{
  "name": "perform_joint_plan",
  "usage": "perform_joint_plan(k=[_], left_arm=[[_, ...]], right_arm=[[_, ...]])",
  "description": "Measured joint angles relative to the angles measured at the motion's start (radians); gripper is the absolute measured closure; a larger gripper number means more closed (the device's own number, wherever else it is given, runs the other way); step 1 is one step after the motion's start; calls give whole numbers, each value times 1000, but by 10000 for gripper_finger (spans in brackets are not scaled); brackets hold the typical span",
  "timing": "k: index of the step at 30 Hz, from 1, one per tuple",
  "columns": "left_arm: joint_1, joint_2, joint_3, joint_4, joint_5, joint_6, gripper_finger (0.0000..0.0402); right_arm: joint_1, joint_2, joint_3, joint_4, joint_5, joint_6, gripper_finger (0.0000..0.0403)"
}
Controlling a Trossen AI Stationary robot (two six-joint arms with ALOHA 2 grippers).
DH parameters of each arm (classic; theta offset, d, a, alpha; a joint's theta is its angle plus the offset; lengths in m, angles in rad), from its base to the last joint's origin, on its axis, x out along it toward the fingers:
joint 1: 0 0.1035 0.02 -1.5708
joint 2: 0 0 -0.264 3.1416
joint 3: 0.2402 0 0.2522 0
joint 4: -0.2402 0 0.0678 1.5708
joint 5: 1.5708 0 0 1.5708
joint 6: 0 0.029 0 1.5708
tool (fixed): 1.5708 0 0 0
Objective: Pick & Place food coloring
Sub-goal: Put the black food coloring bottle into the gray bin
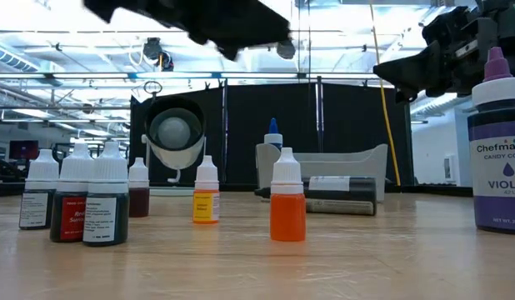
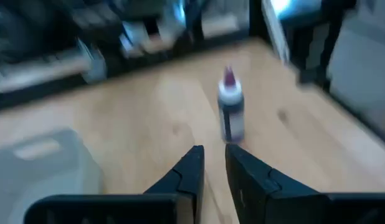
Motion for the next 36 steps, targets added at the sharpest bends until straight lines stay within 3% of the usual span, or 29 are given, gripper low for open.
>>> perform_joint_plan(k=[2, 5, 9, 12, 17, 24, 29, 36], left_arm=[[5, -75, -131, 138, -9, -15, 343], [20, -171, -344, 351, -11, -63, 367], [29, -257, -565, 618, -35, -110, 395], [29, -266, -655, 740, -63, -122, 391], [29, -264, -708, 825, -70, -87, 366], [29, -264, -716, 828, -59, -59, 357], [24, -265, -716, 824, -36, -61, 364], [22, -265, -716, 831, -27, -57, 366]], right_arm=[[34, -1, 35, -20, 0, 0, 403], [105, 11, 135, -192, 17, -13, 403], [189, 82, 350, -510, 204, -16, 403], [226, 190, 547, -764, 281, -10, 403], [262, 436, 866, -1019, 292, 72, 373], [329, 796, 1207, -1282, 289, 149, 251], [367, 966, 1318, -1307, 264, 191, 183], [359, 1076, 1341, -1334, 265, 314, 166]])
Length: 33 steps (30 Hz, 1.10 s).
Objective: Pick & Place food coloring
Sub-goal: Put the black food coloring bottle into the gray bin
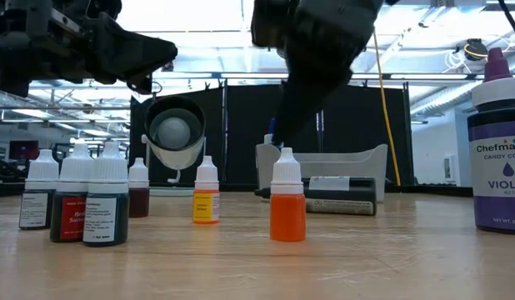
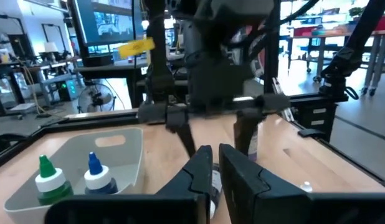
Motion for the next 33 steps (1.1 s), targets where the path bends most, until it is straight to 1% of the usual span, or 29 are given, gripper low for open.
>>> perform_joint_plan(k=[4, 12, 17, 21, 33], left_arm=[[0, 0, 0, 4, 0, 0, 366], [0, 0, 0, 8, 0, 0, 366], [0, 0, 0, 10, 0, -1, 366], [0, 0, 0, 12, 0, -2, 366], [0, 0, 0, 31, 2, -5, 366]], right_arm=[[-15, 21, 1, -60, 2, 51, 165], [-13, 44, 2, -127, -2, 108, 165], [-13, 43, 2, -133, -29, 124, 165], [-2, 47, -9, -123, -27, 122, 167], [0, 153, -19, -96, -29, 124, 180]])
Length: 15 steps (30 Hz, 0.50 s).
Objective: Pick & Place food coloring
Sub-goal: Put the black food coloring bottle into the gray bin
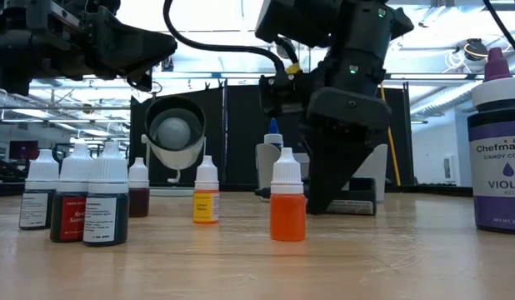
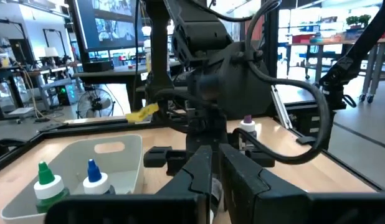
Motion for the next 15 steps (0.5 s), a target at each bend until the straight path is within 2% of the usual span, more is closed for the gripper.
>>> perform_joint_plan(k=[4, 12, 15], left_arm=[[0, 0, 0, 1, 1, -3, 366], [0, 0, 0, 1, 1, -23, 366], [0, 0, 0, 1, 1, -24, 366]], right_arm=[[0, 1, -1, -1, -9, -2, 200], [-1, -5, -4, 48, 7, -19, 290], [-1, -5, -5, 80, 7, -38, 300]])
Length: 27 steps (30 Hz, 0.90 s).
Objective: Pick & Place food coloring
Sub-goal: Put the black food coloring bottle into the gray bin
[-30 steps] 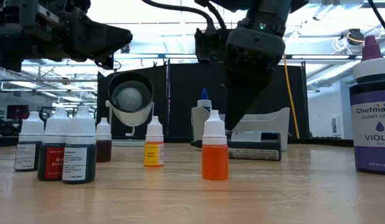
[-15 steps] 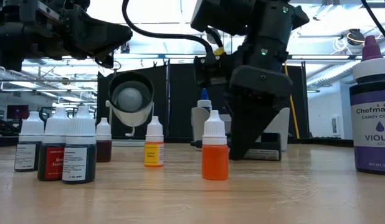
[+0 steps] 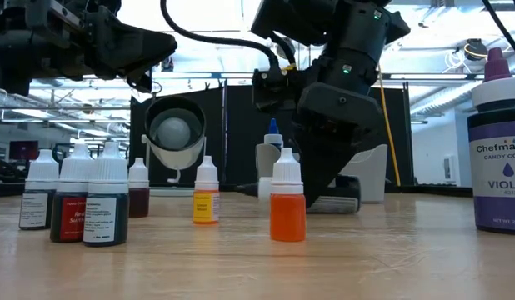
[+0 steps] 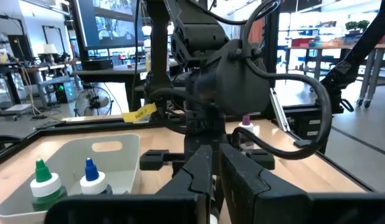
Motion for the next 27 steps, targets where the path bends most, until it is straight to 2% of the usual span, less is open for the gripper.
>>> perform_joint_plan(k=[6, 12, 22, 27], left_arm=[[0, 0, 0, 0, 0, 0, 366], [0, 0, 0, -1, 0, 1, 366], [0, 0, 0, -1, 18, 3, 366], [0, 0, 0, -3, 16, 3, 366]], right_arm=[[0, 3, -2, 57, -4, -25, 286], [-2, -45, -5, 51, 11, -56, 290], [32, -245, -6, 81, 133, -152, 285], [64, -394, -93, 294, 156, -275, 287]])
